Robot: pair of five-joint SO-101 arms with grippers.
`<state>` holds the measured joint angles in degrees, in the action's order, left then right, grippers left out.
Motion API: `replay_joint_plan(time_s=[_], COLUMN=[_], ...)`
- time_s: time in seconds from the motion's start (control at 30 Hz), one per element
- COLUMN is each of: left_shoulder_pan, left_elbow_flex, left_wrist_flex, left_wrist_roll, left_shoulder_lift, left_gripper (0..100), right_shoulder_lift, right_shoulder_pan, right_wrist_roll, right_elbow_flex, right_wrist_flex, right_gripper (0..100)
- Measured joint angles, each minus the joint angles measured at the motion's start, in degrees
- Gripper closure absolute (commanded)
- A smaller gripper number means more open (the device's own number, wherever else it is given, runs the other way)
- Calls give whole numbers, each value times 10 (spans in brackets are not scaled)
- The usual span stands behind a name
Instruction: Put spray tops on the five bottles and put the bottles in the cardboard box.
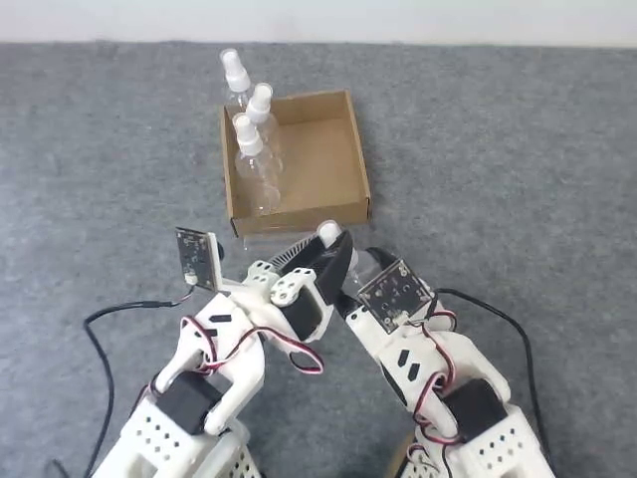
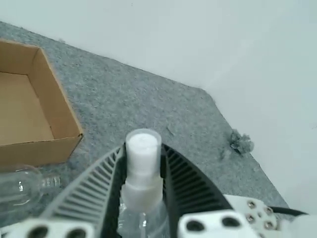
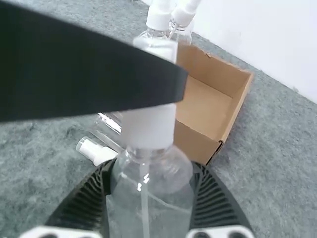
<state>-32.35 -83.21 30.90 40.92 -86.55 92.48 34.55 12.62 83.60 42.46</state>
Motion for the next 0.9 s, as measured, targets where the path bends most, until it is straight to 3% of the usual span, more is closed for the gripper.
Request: replay_joint_plan(time_s=[0.2, 0.57, 0.9], left_shoulder_pan=[-36, -38, -43], left_elbow_flex=[20, 55, 77], left_wrist_flex=[62, 105, 123], left_wrist_roll=[-26, -34, -179], left_shoulder_lift=[-1, -1, 5], left_gripper=[987, 987, 987], right_shoulder_lift=[-1, -1, 1], right_shoulder_pan=[-4, -3, -1], right_wrist_roll=[0, -2, -2], right_elbow_flex=[14, 13, 12], right_wrist_flex=[1, 1, 0], right_gripper=[986, 986, 986])
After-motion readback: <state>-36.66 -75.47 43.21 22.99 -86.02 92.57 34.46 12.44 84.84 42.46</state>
